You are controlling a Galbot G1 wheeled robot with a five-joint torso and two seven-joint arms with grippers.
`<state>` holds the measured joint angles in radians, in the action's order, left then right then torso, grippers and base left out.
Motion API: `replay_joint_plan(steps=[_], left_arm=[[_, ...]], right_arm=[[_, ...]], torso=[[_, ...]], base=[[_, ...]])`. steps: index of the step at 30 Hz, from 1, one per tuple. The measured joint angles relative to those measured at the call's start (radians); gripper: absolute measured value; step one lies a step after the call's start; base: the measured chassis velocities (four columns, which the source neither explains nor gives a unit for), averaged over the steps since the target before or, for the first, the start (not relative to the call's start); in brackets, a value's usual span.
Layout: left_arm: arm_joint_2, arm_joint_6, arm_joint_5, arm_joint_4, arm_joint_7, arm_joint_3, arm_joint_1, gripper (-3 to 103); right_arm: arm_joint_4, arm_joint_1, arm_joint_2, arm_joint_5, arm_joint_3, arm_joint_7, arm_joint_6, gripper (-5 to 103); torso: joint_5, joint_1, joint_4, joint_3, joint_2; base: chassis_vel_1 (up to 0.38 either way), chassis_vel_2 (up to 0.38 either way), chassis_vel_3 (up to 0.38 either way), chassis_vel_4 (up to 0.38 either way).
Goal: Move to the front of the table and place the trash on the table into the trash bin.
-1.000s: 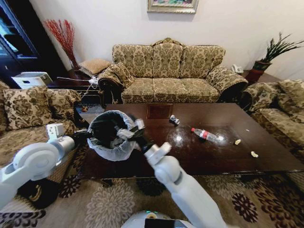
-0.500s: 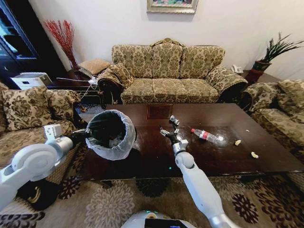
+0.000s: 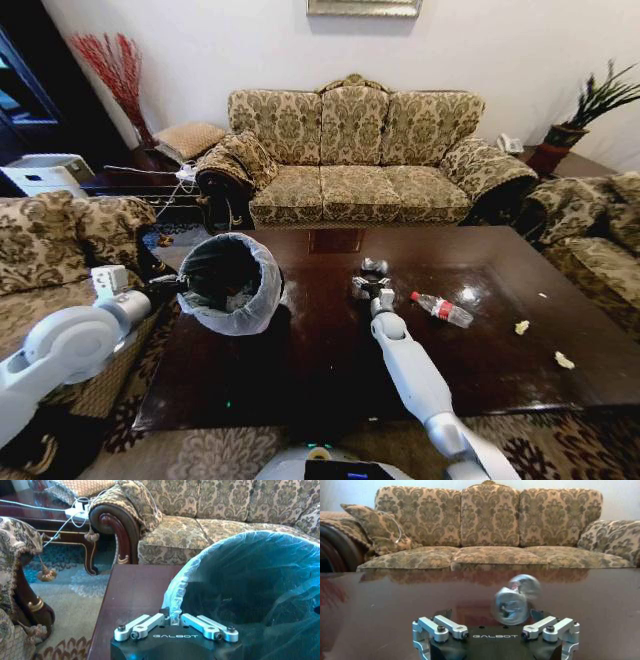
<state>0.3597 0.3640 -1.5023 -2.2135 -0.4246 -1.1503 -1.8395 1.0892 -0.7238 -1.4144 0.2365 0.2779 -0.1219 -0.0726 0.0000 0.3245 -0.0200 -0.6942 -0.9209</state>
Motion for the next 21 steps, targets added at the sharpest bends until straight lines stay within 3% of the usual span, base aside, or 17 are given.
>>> replay_joint_plan(steps=[10,21], left_arm=[[-0.001,-0.004,0.005,0.018,0.009,0.006,0.003,0],[0.014,-0.006,0.013,0.013,0.013,0.010,0.001,0]], right_arm=[[0.029,-0.004,0.043,0.040,0.061,0.024,-0.068,100],[-0.111,0.101,0.040,0.091,0.079,0.037,-0.048,100]], torso=[[-0.0002,-0.002,-0.0006,0.001,-0.001],[0.0001,-0.001,-0.0003,0.001,0.000]], base=[[0.031,-0.018,-0.018,0.026],[0.000,0.000,0.000,0.000]])
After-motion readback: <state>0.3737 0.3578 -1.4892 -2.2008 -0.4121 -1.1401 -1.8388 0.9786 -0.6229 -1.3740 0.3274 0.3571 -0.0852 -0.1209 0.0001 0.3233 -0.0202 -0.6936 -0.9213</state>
